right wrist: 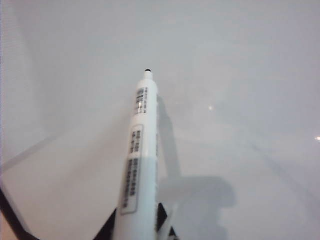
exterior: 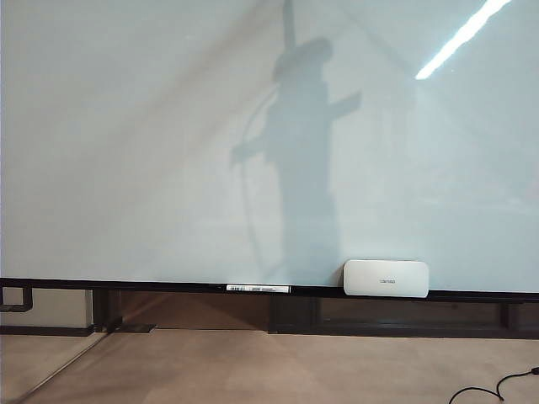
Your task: Reach to the right to find the marker pen, pick it up, and write the number 19 on the whiteboard.
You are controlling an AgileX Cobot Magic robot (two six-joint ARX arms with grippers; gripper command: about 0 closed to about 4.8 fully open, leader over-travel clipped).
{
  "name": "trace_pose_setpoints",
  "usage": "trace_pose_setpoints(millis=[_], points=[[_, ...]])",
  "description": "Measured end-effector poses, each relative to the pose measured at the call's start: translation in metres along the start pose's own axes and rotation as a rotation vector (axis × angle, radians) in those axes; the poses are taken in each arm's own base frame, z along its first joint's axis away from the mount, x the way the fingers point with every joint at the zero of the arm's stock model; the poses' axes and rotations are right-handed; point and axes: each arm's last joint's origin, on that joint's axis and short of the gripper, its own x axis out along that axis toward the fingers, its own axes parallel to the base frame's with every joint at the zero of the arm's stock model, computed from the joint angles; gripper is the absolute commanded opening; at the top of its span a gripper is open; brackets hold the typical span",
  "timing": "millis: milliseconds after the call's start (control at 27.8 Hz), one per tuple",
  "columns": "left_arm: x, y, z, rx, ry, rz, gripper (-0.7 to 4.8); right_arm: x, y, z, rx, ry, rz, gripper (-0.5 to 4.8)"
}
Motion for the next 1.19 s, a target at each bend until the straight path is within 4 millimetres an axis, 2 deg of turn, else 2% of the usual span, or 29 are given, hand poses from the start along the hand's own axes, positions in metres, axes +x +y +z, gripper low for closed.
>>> trace_pose_setpoints(millis=[108,288,612,792,1188], points=[[0.002,0.0,0.0,-0.001,0.008,0.0,-0.05,0.01,0.001,0.003,-0.007,0.021,-0.006,-0.02],[0.002,0.0,-0.001,-0.001,0.011,-0.001,-0.05,0.025,0.001,-0.006,-0.012,0.08,-0.016,-0.02],[0.003,0.0,-0.001,-0.001,0.012,-0.001,-0.05,0.026,0.001,-0.001,-0.039,0.036,-0.028,-0.02],[0.003,-0.002,-0.001,0.028,0.007,-0.068,-0.05,0.031,0.001,-0.005,-0.051,0.036,-0.024,-0.02],[0.006,-0.001,-0.001,0.037,0.02,-0.071,-0.05,0.038,0.001,-0.01,-0.057,0.027,-0.019,-0.02]])
